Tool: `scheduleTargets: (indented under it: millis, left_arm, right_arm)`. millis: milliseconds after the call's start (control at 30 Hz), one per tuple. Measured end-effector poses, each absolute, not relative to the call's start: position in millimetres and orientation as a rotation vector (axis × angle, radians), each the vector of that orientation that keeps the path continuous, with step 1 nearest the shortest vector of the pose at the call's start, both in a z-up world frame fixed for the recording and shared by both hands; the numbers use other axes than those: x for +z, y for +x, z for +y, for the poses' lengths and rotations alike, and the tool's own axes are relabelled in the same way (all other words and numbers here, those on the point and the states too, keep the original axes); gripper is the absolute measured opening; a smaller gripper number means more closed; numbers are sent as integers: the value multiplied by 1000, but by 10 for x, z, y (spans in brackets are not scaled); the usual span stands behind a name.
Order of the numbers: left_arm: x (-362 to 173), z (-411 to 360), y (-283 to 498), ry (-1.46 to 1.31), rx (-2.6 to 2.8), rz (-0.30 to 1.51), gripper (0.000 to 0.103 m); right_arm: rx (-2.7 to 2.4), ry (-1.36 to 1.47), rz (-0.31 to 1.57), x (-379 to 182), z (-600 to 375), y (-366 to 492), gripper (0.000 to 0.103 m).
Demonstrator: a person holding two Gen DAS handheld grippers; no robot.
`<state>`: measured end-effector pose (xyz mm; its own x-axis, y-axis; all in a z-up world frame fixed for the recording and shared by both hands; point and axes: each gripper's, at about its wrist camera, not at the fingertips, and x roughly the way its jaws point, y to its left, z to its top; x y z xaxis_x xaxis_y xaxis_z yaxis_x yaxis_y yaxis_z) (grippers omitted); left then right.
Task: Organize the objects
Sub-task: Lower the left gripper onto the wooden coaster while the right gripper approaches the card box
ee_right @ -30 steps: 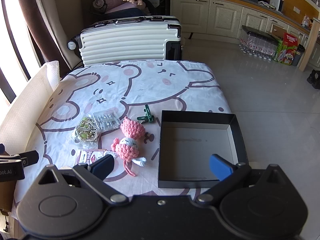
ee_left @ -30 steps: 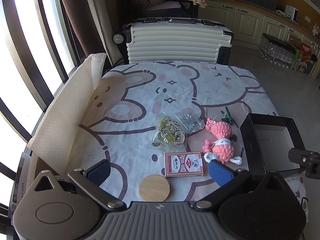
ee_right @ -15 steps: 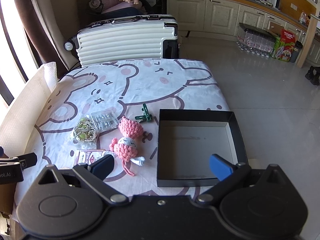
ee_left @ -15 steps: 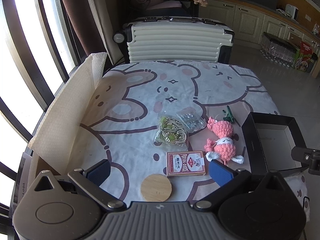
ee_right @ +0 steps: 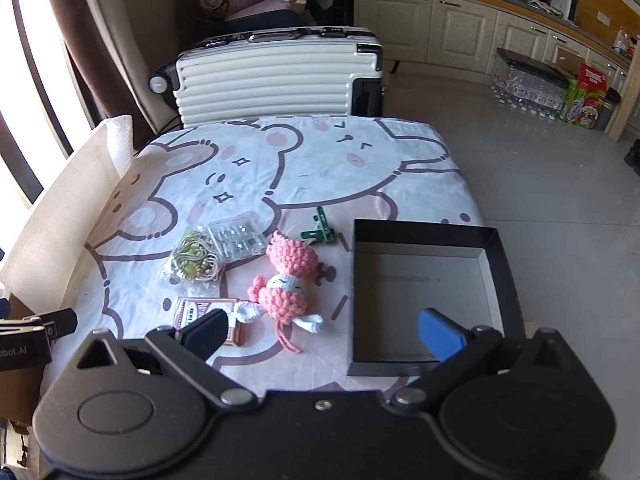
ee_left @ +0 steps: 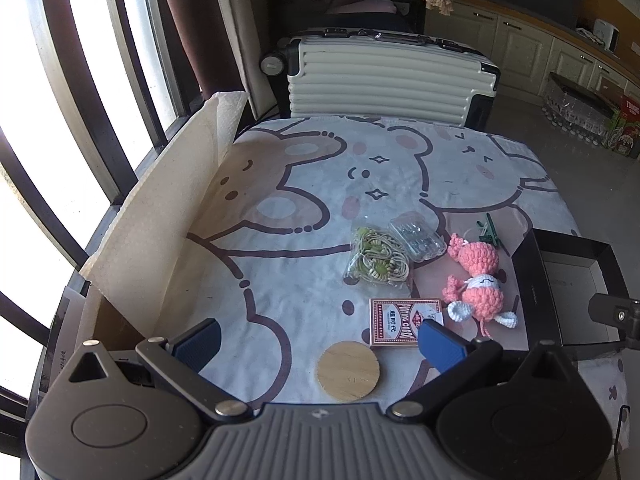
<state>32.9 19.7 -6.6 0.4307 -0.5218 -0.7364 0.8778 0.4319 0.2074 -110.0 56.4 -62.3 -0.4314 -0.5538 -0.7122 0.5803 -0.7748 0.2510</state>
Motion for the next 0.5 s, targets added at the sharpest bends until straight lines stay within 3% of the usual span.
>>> scheduleTargets:
  millis: [500]
  left_arm:
    - [-62, 217, 495, 694, -1128, 560, 103]
  right_arm:
    - [-2176, 1087, 45, -581, 344, -1062, 103]
